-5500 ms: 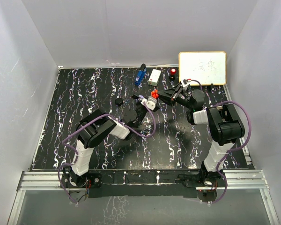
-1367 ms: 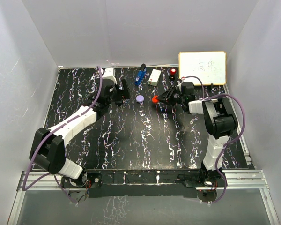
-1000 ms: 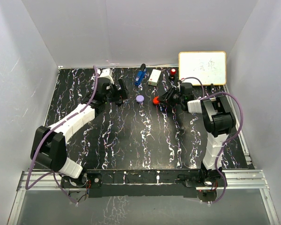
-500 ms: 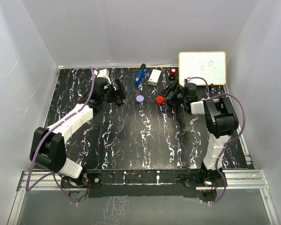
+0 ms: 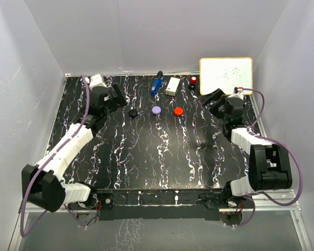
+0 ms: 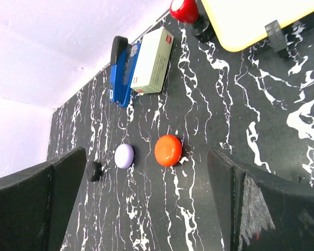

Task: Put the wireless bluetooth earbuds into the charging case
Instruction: Reset both arms

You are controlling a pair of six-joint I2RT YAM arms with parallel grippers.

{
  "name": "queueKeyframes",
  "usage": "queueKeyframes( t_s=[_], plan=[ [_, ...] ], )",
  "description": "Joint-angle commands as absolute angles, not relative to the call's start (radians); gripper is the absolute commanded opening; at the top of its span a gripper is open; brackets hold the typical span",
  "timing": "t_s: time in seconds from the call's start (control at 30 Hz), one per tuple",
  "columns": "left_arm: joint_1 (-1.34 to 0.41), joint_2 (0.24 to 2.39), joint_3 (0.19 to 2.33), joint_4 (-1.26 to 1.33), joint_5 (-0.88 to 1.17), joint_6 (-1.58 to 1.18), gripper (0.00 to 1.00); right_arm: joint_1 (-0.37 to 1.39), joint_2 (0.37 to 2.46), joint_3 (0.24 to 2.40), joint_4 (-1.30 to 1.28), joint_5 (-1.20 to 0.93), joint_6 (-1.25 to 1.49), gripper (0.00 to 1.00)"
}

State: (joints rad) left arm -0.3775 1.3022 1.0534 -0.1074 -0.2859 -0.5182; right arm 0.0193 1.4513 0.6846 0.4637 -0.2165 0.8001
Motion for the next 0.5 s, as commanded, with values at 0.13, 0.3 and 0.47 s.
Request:
queueKeyframes(
  t_s=[0.13, 0.3, 0.47],
  plan=[
    [-0.171, 1.18, 1.082, -0.221, -0.429, -0.506, 0.98, -0.026, 1.363, 0.693, 0.394, -0.189, 0.741, 0.98],
    [-0.037, 1.165, 1.068, -0.281, -0.376, -0.544, 0.98, -0.035, 1.318, 0.678, 0.374, -0.218, 0.742, 0.98],
    [0.042, 1.119, 1.002, -0.302, -0.324, -0.584, 0.98, -0.036, 1.267, 0.676, 0.317, -0.239, 0.723, 0.98]
  ],
)
